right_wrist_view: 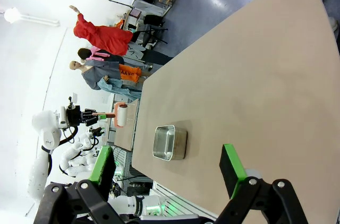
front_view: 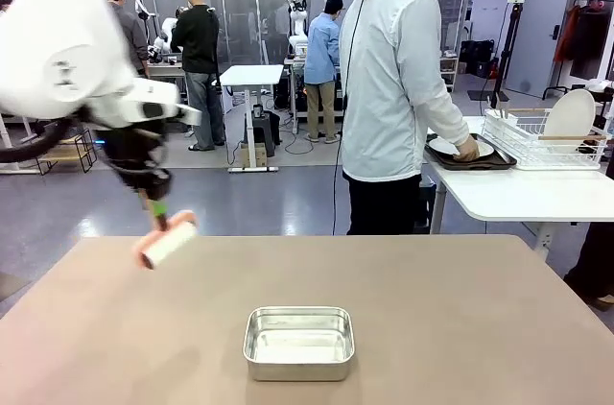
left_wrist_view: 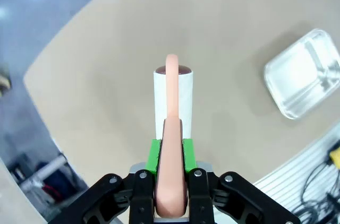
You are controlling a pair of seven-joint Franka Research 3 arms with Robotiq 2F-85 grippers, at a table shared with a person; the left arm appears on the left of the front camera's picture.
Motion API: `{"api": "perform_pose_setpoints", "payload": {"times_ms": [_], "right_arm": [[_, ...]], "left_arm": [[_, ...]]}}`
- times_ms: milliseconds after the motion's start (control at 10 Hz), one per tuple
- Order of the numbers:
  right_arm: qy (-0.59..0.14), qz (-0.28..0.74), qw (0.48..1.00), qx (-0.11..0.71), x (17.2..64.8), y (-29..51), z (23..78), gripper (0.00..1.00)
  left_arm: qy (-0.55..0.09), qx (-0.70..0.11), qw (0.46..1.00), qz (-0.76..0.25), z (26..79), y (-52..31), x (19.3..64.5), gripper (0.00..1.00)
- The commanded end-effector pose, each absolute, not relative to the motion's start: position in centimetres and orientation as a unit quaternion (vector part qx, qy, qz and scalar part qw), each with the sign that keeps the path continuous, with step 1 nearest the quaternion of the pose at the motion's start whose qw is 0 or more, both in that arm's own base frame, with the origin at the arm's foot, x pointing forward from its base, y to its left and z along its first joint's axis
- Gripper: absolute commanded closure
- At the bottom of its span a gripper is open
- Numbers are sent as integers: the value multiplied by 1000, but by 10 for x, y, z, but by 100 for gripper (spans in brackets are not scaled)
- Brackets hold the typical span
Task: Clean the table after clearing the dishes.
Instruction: Place the Lint Roller back on top of the Airtight Container.
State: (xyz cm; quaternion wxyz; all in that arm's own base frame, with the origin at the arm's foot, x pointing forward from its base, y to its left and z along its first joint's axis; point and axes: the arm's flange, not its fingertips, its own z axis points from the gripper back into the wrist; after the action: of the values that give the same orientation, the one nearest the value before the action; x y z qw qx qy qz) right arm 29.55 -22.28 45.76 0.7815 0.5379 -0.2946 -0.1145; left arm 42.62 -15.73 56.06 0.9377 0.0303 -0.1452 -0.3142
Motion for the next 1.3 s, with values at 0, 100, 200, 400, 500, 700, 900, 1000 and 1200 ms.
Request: {"api": "perform_pose_setpoints", "payload": {"times_ms": [0,100,200,400,500,700,900,1000,1200], "right_arm": [[-299,-108,780,539,295,-222,459,0],[-299,-108,780,539,295,-222,459,0],[-299,-108,780,539,295,-222,459,0],[-299,-108,780,539,295,-222,459,0],[-299,-108,780,539,295,-222,459,0],[-299,-108,780,539,295,-222,459,0],[-299,-108,780,539,295,-222,459,0],[-299,-108,780,539,295,-222,459,0],[-299,-108,780,539,295,-222,459,0]], "left_arm": [[-137,70,880,-450,555,-206,433,80],[-124,74,844,-517,545,-257,417,80],[-121,84,819,-554,543,-282,403,80],[-127,84,775,-613,540,-321,365,80],[-140,90,779,-605,543,-320,358,80],[-112,67,800,-585,531,-327,374,80],[-112,67,800,-585,531,-327,374,80],[-110,68,795,-593,529,-329,372,80],[-102,60,732,-671,516,-354,356,80]]}}
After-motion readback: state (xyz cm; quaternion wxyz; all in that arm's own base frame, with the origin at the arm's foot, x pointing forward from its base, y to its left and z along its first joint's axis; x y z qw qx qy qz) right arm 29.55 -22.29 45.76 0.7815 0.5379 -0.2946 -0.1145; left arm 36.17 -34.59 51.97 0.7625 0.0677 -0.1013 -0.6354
